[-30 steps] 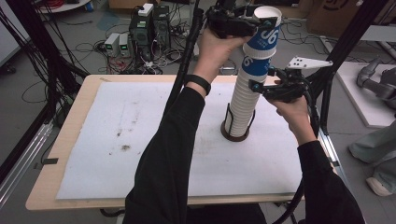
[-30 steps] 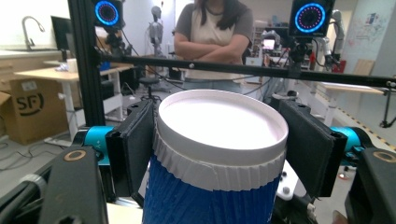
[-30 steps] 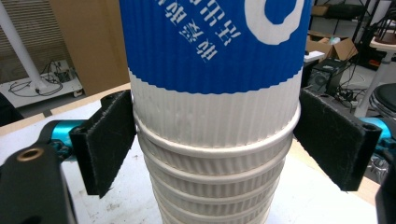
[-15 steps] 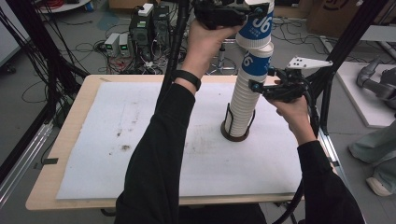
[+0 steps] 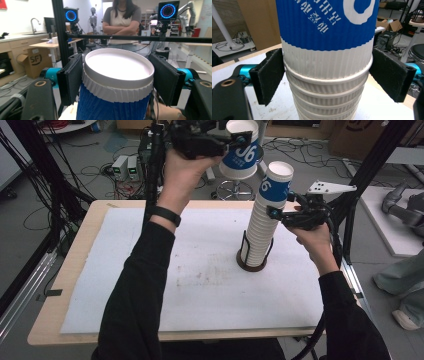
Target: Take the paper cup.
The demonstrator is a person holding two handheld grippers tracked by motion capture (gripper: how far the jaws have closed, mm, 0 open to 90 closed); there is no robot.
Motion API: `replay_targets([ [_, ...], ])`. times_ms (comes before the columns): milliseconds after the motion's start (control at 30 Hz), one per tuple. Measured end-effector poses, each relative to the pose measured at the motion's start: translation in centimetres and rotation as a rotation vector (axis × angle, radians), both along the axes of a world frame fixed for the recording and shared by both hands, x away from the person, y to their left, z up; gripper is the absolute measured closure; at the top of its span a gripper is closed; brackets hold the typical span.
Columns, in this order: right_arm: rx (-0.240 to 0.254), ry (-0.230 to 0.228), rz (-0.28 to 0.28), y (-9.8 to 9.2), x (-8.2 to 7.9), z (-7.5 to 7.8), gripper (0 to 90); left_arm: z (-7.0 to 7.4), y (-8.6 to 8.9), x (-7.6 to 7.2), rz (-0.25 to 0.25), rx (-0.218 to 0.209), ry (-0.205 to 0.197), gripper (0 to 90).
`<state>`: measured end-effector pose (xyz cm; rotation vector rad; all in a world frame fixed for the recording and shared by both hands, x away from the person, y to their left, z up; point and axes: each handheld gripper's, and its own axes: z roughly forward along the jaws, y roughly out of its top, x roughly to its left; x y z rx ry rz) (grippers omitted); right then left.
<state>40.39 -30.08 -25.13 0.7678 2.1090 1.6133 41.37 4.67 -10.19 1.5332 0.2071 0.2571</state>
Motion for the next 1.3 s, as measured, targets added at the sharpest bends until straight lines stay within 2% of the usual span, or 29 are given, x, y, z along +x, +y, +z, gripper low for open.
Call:
replay_targets([
  [167,0.0,0.002,-0.001,0.0,0.0,0.0,14.1,-1.6,2.5,-1.3,0.021,0.02,0.005,29.5],
  [300,-0.003,0.0,-0.003,0.0,-0.1,0.0,14.0,-3.3,4.3,-2.5,0.049,0.067,0.008,29.5],
  [433,-0.007,-0.005,-0.007,-0.1,-0.2,0.1,14.1,-4.8,5.5,-3.5,0.059,0.089,0.011,29.5],
  [567,0.013,-0.022,-0.017,-0.4,-0.4,0.3,14.1,-6.5,6.5,-4.3,0.068,0.106,0.017,29.5],
  [833,0.015,-0.021,-0.027,-0.7,-0.6,0.4,14.1,-9.6,7.7,-4.5,0.074,0.111,0.063,29.5],
  [1133,0.012,-0.031,-0.044,-1.2,-1.1,0.5,14.1,-11.5,8.4,-4.8,0.056,0.105,0.095,29.5],
  [1300,0.017,-0.046,-0.043,-1.7,-2.2,0.8,14.1,-12.7,8.4,-5.6,0.038,0.099,0.103,29.5],
])
